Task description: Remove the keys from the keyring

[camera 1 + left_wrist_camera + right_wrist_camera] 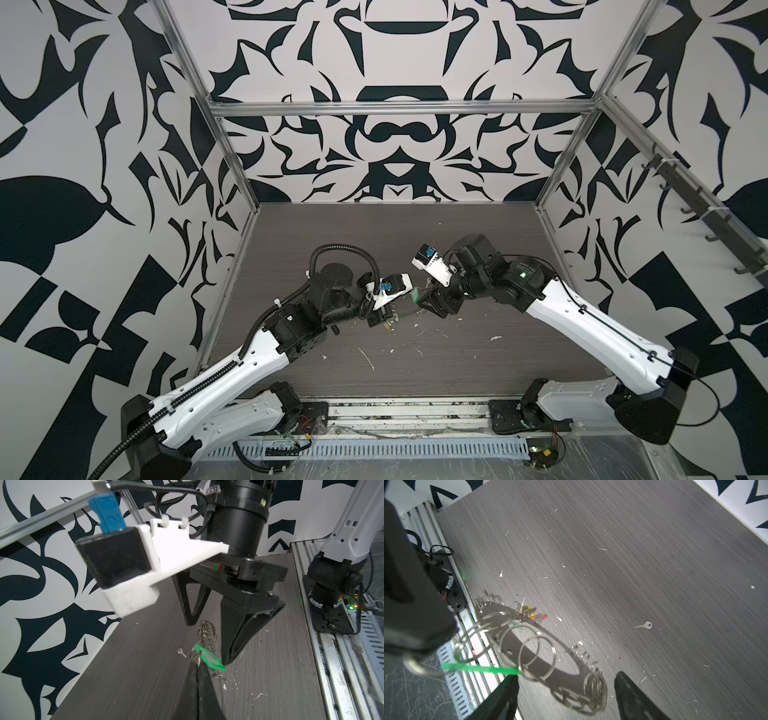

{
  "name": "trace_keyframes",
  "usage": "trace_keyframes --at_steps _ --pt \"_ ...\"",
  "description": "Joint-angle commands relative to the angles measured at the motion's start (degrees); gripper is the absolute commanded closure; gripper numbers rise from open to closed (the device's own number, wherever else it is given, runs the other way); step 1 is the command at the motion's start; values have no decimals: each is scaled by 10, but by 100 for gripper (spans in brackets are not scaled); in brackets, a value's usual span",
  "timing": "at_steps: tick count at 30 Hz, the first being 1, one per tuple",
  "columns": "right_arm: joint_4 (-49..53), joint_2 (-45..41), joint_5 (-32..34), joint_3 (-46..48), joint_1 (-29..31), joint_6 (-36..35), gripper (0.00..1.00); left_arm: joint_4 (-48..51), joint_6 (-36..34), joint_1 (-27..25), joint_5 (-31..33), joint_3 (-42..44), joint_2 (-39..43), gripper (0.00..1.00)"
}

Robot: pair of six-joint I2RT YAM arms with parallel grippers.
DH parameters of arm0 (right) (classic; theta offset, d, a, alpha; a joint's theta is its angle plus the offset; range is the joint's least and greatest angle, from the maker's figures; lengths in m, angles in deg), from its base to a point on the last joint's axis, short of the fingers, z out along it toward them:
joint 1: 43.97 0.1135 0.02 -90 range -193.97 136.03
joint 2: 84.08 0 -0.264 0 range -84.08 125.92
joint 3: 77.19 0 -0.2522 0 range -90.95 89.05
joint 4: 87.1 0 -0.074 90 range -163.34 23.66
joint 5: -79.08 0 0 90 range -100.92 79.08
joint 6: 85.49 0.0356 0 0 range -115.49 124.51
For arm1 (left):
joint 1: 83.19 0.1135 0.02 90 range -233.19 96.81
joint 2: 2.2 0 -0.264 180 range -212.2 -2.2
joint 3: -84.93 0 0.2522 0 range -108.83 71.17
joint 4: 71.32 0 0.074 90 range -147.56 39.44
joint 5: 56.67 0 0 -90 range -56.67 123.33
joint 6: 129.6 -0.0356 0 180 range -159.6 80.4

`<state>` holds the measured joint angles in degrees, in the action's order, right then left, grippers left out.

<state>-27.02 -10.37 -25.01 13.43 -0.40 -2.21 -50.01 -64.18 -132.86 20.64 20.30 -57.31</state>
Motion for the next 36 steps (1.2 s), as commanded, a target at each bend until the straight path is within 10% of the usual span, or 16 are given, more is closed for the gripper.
trace_keyframes --at_steps 1,12,36 --pt "-20 2 -24 -18 -2 -7 26 -9 -8 3 -8 -29 16 100" --pt "-28 -4 -45 -6 -2 0 55 -9 -9 3 11 -32 15 100" --pt "-69 -23 -70 27 -2 36 77 -17 23 20 33 -45 11 100"
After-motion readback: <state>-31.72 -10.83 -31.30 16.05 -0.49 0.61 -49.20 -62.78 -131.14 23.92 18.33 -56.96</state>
